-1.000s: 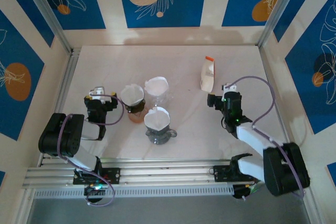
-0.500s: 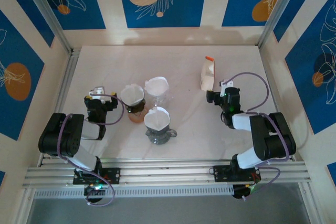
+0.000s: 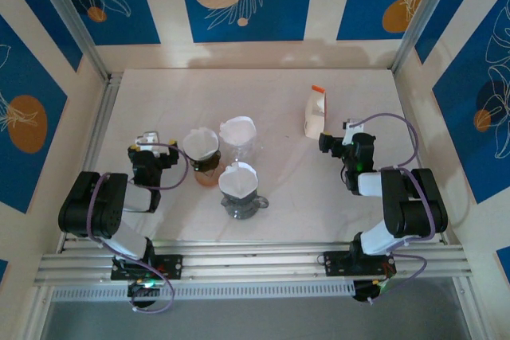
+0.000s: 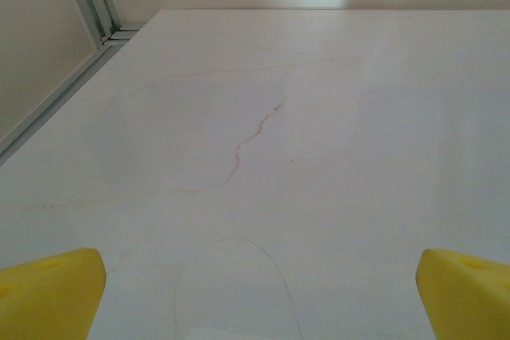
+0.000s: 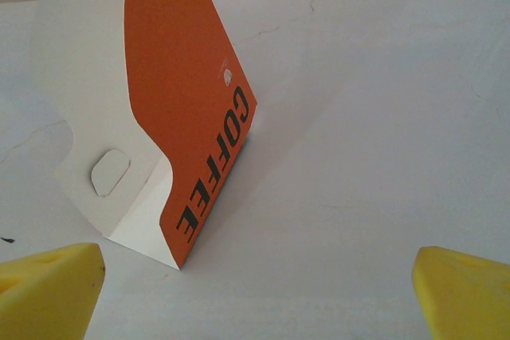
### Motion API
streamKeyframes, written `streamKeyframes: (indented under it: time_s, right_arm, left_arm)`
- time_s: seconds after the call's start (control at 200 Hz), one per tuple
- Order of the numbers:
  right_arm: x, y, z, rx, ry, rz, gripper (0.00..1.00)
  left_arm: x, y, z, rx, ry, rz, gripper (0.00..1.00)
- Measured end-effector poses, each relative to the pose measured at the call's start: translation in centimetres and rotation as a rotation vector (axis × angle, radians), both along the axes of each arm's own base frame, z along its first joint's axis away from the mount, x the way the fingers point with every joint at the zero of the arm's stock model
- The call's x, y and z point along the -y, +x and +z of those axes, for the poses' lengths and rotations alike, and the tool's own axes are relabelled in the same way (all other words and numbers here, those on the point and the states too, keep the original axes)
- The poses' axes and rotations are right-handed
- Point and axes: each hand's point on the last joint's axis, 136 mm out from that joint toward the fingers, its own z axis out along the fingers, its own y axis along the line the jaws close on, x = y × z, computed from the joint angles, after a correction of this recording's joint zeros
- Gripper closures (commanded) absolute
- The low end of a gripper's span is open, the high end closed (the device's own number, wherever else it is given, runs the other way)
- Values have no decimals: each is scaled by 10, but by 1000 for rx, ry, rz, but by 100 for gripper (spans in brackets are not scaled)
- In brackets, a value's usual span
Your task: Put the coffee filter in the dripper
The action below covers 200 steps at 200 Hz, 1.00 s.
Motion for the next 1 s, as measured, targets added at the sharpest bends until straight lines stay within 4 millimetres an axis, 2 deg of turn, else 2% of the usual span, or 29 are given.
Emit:
streamKeyframes:
  time_s: [1.0]
  right_arm:
    - [-2, 0, 1, 3, 0, 5, 1]
  left_arm:
    - [0, 1, -1, -6, 0, 0, 0]
